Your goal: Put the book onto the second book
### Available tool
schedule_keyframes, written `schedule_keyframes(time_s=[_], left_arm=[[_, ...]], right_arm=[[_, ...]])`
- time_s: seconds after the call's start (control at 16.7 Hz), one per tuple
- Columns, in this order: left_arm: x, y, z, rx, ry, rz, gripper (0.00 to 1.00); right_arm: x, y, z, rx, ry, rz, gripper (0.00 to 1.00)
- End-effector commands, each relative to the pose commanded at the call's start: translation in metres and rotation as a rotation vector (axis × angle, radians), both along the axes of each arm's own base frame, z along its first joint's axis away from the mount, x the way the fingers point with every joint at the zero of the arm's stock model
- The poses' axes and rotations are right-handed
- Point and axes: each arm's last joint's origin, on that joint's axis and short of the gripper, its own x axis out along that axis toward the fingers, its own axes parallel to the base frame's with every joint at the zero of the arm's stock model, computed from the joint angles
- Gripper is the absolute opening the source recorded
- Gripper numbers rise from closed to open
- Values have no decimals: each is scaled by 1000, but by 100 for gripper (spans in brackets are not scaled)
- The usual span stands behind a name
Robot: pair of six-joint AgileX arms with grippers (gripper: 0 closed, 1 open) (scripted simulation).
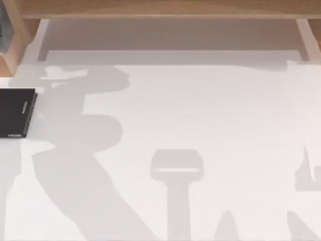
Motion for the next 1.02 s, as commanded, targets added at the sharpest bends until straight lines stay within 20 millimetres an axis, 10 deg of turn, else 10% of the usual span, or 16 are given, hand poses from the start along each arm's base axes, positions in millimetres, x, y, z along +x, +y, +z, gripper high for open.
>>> schedule_keyframes(time_s=[0.72,1.02], left_arm=[[30,2,1,1,-4,4,100],[30,2,1,1,-4,4,62]], right_arm=[[0,0,0,0,0,0,100],[0,0,0,0,0,0,100]])
